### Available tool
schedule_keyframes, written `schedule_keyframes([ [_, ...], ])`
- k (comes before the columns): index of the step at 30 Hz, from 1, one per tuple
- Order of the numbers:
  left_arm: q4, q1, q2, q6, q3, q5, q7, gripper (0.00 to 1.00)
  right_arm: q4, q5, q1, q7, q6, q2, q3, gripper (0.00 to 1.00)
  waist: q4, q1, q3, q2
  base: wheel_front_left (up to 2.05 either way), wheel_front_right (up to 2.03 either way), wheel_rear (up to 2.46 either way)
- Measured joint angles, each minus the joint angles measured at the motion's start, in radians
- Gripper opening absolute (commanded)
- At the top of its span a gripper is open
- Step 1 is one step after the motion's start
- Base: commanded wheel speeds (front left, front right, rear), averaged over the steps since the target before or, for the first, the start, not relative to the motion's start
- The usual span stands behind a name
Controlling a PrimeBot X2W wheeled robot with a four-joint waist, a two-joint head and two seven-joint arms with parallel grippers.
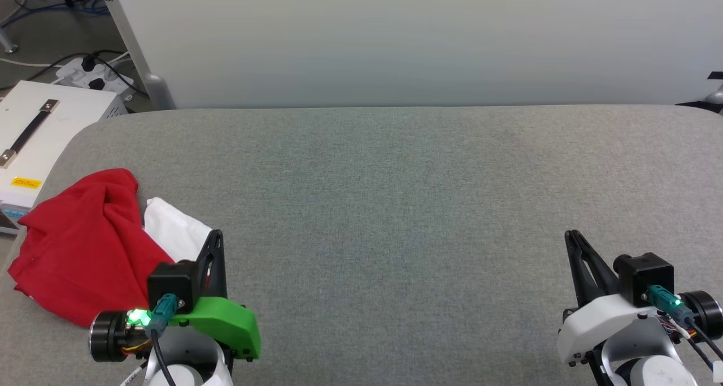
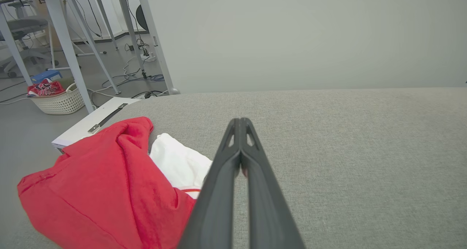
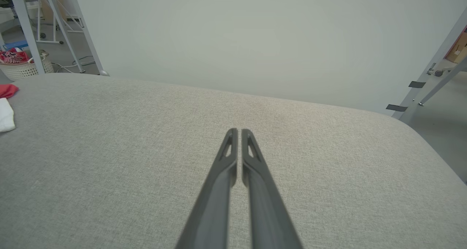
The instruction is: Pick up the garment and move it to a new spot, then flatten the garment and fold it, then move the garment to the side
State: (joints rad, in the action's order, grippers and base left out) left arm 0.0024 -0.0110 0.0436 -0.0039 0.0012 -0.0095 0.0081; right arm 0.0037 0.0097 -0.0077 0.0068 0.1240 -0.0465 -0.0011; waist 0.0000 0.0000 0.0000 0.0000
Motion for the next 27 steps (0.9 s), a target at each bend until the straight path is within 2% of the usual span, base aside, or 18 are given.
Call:
schedule_keyframes([
  [10,0.0,0.0,0.0,0.0,0.0,0.0,0.0,0.0,0.0,0.0,0.0,0.0,0.0,0.0,0.0,0.0,0.0,0.0,0.0,0.0,0.0,0.0,0.0],
  [11,0.0,0.0,0.0,0.0,0.0,0.0,0.0,1.0,0.0,0.0,0.0,0.0,0.0,0.0,0.0,1.0,0.0,0.0,0.0,0.0,0.0,0.0,0.0],
  [27,0.009,-0.001,-0.001,0.0,-0.014,-0.008,-0.018,1.0,0.0,0.022,0.0,-0.012,-0.001,0.002,-0.003,1.0,-0.001,0.0,0.001,0.0,0.0,0.0,0.0],
])
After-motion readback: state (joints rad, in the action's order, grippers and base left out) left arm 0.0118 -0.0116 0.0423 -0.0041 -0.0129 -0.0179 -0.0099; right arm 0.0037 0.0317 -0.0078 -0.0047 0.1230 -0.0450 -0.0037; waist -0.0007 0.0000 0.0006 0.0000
